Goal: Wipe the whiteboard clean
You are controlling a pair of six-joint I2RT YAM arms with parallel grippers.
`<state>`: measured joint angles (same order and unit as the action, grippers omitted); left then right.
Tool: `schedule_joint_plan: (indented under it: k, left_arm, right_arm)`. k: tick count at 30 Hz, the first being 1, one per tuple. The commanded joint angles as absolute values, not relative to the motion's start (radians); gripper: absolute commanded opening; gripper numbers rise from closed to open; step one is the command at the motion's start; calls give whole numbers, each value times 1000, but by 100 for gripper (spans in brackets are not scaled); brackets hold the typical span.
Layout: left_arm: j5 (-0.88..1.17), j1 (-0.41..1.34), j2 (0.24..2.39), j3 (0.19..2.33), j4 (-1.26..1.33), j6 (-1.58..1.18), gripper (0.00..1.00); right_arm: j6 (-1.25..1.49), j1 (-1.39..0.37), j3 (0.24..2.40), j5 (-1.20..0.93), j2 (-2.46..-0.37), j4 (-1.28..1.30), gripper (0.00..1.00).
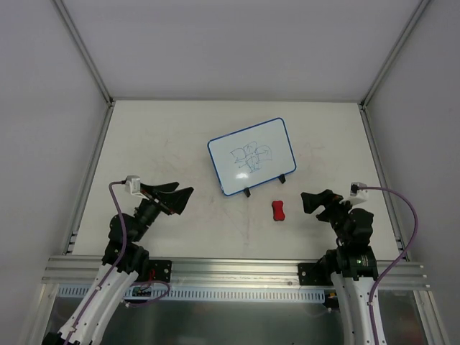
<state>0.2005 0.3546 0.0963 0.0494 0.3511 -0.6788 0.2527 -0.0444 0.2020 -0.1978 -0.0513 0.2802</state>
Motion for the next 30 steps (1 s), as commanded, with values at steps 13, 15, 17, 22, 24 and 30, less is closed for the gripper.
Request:
schedule_joint_plan:
  k: [13,15,17,22,24,30]
  left_arm:
    - [278,364,299,-19,367,-654,99]
    - [279,364,325,-12,380,-652,99]
    - [281,364,353,-11,403,-649,99]
    - [276,364,368,-6,422,-640,99]
    - [267,364,373,-6,423,-637,99]
    - [267,362,388,52,425,-620,99]
  right_arm:
    - [227,-67,276,-400,-265,273,99]
    - [213,-116,323,-384,-389,323,99]
    - [199,-167,389,-327,-486,392,99]
    - [230,-385,479,-157,-600,471,90]
    - [256,-446,508,-82,-674,472,81]
    - [310,-684,600,164,-892,508,71]
